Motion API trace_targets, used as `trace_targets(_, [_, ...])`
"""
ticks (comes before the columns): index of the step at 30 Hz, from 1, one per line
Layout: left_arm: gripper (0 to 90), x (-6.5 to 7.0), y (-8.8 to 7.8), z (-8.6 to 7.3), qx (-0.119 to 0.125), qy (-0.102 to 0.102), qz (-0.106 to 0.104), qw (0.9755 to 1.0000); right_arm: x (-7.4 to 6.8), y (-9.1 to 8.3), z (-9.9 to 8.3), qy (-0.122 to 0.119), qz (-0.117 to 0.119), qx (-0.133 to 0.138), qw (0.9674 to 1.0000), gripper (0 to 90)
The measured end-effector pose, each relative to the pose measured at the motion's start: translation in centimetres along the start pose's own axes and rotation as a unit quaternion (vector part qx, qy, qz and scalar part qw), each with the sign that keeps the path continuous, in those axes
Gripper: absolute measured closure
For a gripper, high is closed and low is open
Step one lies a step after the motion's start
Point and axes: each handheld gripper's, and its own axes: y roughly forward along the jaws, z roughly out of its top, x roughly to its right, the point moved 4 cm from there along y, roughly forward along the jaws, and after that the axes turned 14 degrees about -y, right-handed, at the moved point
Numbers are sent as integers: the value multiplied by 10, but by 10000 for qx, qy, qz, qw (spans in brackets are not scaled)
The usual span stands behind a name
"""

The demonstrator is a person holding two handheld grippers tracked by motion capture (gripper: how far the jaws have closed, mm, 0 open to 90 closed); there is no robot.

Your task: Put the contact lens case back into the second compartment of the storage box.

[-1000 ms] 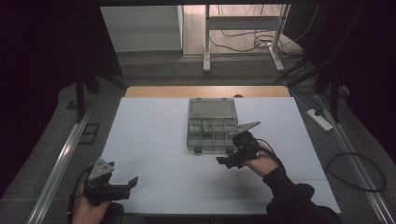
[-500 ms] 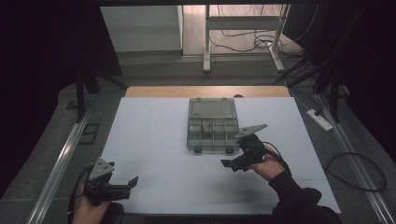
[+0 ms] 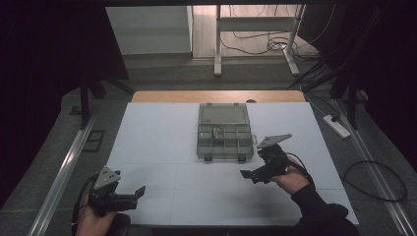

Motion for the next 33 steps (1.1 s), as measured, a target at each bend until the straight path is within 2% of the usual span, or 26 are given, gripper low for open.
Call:
trace_targets(8, [9,0,0,0,5,-11,1,10000,0,-9,-11,56,-51,11,10000,0])
trace_targets(21, [9,-1,-1,0,17,-46,-25,10000,2,-20,-30,278,-188,-87,9994,0])
trace_targets(30, [9,-1,0,0,15,-38,-19,10000,-1,-24,-38,138,-314,-257,9991,0])
trace_targets(33, [9,-1,0,0,15,-42,-19,10000,-1,-27,-42,165,-368,-299,9987,0])
